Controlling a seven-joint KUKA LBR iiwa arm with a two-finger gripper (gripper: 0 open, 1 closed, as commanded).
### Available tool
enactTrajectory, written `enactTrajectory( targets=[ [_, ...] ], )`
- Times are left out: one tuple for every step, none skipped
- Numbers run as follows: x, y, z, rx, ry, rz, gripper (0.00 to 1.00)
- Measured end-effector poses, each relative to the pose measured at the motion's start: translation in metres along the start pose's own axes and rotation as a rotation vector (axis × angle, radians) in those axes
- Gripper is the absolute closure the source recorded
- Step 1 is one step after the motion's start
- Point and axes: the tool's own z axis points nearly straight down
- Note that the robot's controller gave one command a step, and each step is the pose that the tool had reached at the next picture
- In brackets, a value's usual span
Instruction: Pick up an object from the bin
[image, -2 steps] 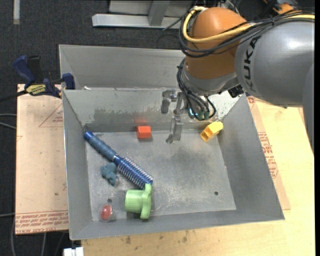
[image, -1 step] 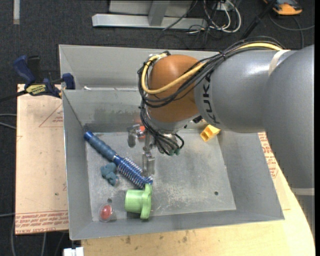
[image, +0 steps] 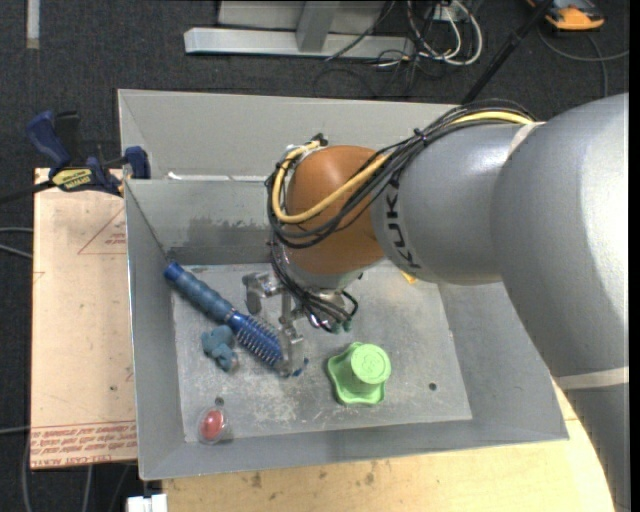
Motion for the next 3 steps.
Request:
enactTrajectory(
  targets=[
    [0.003,0.000,0.028,-0.002,0.000,0.017,0.00],
    [0.000,-0.001,0.025,0.000,-0.013,0.021,1.00],
    [0.016,0.022,-0.094,0.000,0.000,0.065,1.00]
  ],
)
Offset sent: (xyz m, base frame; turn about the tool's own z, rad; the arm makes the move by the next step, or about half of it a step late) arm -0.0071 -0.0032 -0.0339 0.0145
